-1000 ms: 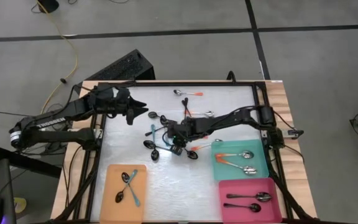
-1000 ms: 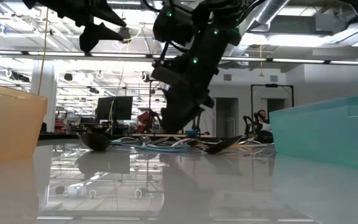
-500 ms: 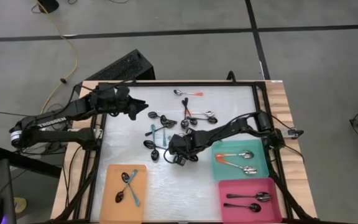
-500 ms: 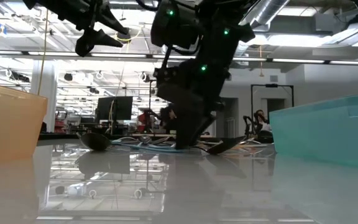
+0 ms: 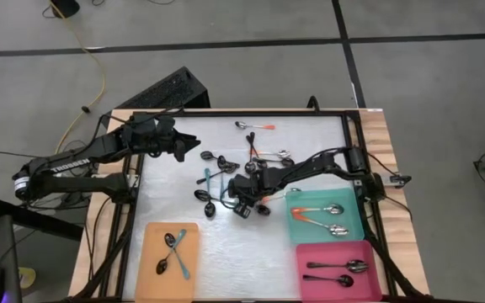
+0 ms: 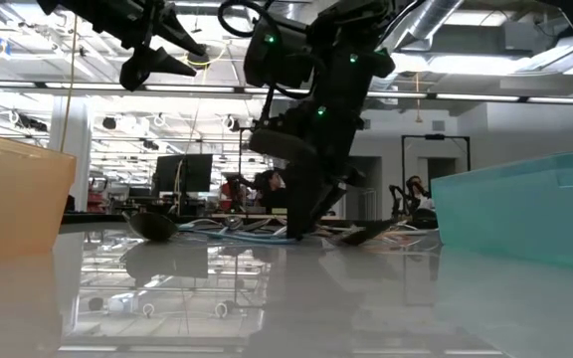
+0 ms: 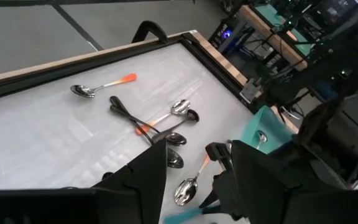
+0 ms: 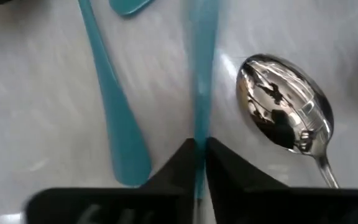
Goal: Sort silverware by color (type)
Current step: Put the blue spoon into the orange bin
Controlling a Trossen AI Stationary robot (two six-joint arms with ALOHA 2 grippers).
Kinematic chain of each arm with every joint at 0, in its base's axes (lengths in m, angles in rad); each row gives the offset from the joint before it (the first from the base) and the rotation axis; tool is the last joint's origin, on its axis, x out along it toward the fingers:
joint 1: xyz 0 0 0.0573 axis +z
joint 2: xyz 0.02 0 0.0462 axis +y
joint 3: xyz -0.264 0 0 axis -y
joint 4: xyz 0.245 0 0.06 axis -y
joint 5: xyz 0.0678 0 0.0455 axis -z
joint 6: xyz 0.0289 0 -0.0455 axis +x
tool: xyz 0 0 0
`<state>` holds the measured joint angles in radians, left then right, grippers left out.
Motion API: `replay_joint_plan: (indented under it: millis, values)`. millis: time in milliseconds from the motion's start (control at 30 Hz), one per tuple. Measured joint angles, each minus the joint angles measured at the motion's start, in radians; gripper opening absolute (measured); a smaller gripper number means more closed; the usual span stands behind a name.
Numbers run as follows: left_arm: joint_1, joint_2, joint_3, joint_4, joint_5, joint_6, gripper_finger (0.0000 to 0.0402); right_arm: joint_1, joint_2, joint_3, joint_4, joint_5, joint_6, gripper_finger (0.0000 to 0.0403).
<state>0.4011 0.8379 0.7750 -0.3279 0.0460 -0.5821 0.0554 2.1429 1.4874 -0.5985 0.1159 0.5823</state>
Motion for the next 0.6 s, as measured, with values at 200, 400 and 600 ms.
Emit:
replay_joint_plan:
  millis: [200,400,600]
  values:
    - [0.0,0.0,0.0,0.0,0.0,0.009,0.0163,-0.025,-0.009,-0.001,0.001,-0.026,0.028,0.0012]
    - [0.0,0.0,0.0,0.004,-0.001,0.033,0.0163,-0.027,-0.001,0.068,-0.039,-0.015,0.028,0.0006]
    - [0.004,0.0,0.0,0.007,-0.003,0.061,0.0163,-0.048,0.002,0.139,-0.06,0.025,0.059,0.0]
